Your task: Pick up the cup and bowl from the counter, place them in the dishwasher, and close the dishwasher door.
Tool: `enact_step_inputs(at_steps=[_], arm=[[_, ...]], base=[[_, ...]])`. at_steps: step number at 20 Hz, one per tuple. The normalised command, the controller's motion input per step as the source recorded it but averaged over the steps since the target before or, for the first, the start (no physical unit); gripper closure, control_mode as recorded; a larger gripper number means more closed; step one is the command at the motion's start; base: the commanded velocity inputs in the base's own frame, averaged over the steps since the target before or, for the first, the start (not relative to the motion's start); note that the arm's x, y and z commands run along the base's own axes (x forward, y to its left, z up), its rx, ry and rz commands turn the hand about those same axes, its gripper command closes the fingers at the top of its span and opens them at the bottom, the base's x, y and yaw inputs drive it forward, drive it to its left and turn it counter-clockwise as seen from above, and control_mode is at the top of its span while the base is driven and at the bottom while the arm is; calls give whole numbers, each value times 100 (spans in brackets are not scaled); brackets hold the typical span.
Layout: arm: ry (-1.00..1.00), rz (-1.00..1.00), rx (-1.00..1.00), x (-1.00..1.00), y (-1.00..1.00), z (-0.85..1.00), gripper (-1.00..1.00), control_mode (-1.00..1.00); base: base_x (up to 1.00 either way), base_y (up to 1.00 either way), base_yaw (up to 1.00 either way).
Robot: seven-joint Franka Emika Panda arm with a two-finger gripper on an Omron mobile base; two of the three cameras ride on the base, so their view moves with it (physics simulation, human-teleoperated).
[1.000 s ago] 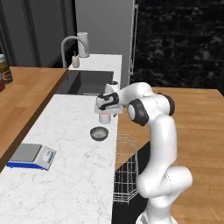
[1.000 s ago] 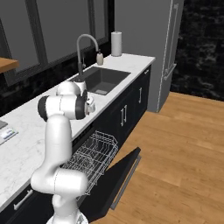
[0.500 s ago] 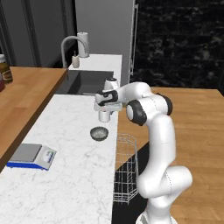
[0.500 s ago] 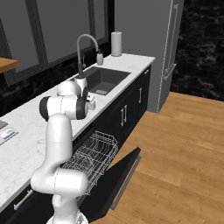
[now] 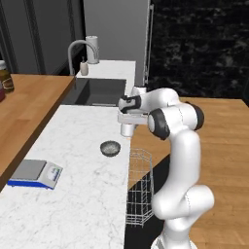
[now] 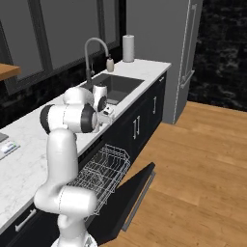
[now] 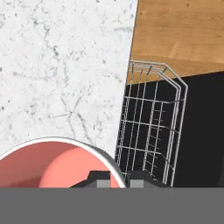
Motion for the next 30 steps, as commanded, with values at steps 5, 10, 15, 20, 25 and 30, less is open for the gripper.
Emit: enact_step_inputs(at_steps=[5, 10, 15, 20, 25, 30], arm=[[1, 0, 9, -99, -98, 0, 100, -100], [-18, 9, 1, -100, -66, -7, 100, -100], [-15, 13, 0, -80, -52, -17, 100, -100], [-2, 21, 17, 1, -33, -44, 100, -100], [-4, 12, 40, 23, -18, -43, 100, -100], [-2, 0, 16, 32, 10, -17, 100, -100]], base=[[0, 0, 0], [0, 0, 0], [0, 0, 0], [0, 0, 0], [0, 0, 0], [0, 0, 0]])
